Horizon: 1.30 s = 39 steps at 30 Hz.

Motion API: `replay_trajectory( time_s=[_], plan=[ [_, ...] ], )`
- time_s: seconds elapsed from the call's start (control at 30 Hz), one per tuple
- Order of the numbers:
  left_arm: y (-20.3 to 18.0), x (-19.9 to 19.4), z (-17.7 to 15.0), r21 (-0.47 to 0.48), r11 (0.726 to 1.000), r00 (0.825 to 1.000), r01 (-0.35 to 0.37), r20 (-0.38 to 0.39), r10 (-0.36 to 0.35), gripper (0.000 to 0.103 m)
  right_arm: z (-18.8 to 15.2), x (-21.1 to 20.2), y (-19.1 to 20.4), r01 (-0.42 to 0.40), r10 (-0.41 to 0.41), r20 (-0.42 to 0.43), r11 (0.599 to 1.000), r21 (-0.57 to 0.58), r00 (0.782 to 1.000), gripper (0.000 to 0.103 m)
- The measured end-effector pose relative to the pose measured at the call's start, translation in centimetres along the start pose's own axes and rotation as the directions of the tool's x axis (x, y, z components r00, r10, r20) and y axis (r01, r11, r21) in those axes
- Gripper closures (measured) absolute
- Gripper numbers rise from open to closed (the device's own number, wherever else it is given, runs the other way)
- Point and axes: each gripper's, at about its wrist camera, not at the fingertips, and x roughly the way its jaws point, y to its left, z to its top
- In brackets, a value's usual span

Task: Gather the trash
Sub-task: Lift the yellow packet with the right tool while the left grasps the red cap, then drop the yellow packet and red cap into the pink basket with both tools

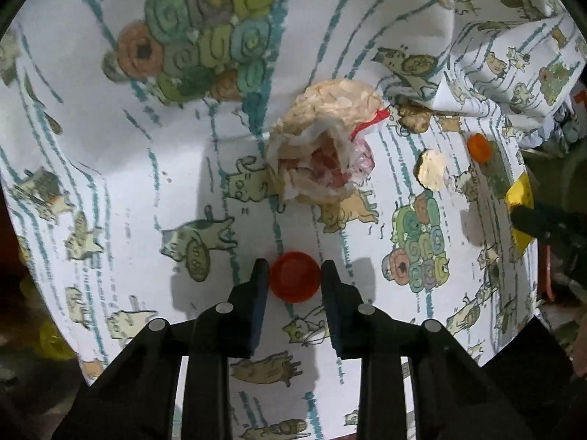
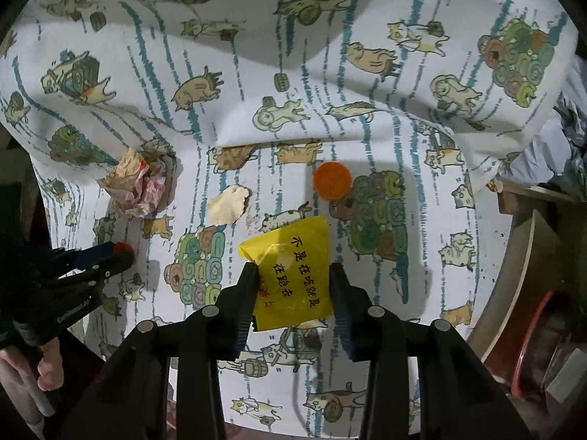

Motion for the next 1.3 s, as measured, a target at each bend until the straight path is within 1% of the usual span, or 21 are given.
replay_trajectory(
  time_s=[0.13,0.17,0.23,0.3,0.4,0.5,0.63,0.73,0.83,0.9,0.97,1.03,1.13,1.17,1.3],
  plan=[
    [-0.1,-2.1,-0.3,-0.007,1.000,0.998,-0.014,0.067,0.015,0.075,0.1,-0.4,-0.3,-0.031,0.030,0.026,0.999,0.030,0.999,0.062],
    [-0.1,-2.7,-0.4,-0.013,1.000,0.995,-0.024,0.097,0.025,0.075,0.1,-1.0,-0.2,-0.049,0.048,0.041,0.998,0.035,0.998,0.062],
    [-0.2,-4.2,-0.7,-0.019,0.998,0.986,-0.058,0.153,0.060,0.075,0.0,-1.2,0.8,-0.057,0.055,0.062,0.998,0.036,0.997,0.062],
    [-0.3,-6.0,-0.9,-0.015,0.999,0.980,-0.045,0.192,0.047,0.075,-0.2,-2.3,1.7,-0.067,0.063,0.091,0.997,0.038,0.994,0.062],
    [0.5,-8.8,-1.2,-0.014,1.000,0.976,-0.004,0.220,0.007,0.075,-0.7,-4.1,2.7,-0.070,0.065,0.136,0.997,0.032,0.989,0.062],
    [0.4,-11.8,-2.6,0.017,1.000,0.962,-0.013,0.273,0.008,0.075,-1.5,-6.6,4.2,-0.073,0.072,0.211,0.997,-0.002,0.975,0.062],
    [1.4,-15.9,-4.4,0.019,1.000,0.939,-0.006,0.343,-0.001,0.075,-3.6,-8.9,5.7,-0.110,0.110,0.263,0.994,-0.016,0.958,0.062],
    [2.0,-17.9,-5.8,0.002,1.000,0.920,-0.012,0.392,0.010,0.075,-5.4,-9.4,6.9,-0.114,0.122,0.263,0.993,-0.043,0.957,0.062],
    [2.9,-19.2,-7.6,-0.011,1.000,0.905,0.009,0.425,-0.004,0.075,-7.5,-9.8,7.9,-0.140,0.147,0.260,0.989,-0.044,0.954,0.062],
    [3.9,-19.8,-9.0,-0.048,0.999,0.893,0.014,0.451,0.009,0.075,-9.2,-10.2,8.6,-0.145,0.150,0.271,0.989,-0.039,0.951,0.062],
    [4.7,-20.1,-10.2,-0.051,0.999,0.885,-0.005,0.464,0.028,0.075,-10.5,-10.4,9.1,-0.144,0.151,0.273,0.988,-0.046,0.950,0.062],
    [5.3,-20.1,-11.2,-0.055,0.998,0.884,-0.018,0.465,0.041,0.075,-11.9,-10.3,9.8,-0.136,0.146,0.264,0.989,-0.056,0.953,0.062],
    [6.3,-19.9,-12.9,-0.069,0.997,0.896,0.022,0.443,0.011,0.075,-13.8,-10.3,10.8,-0.141,0.154,0.252,0.988,-0.069,0.955,0.062],
    [6.5,-19.9,-13.5,-0.072,0.997,0.897,0.029,0.441,0.006,0.075,-14.4,-10.4,11.1,-0.139,0.153,0.254,0.988,-0.071,0.955,0.062],
    [6.5,-20.2,-15.7,-0.065,0.998,0.896,0.016,0.443,0.015,0.075,-16.5,-10.8,11.9,-0.130,0.146,0.266,0.989,-0.076,0.953,0.062]
  ],
)
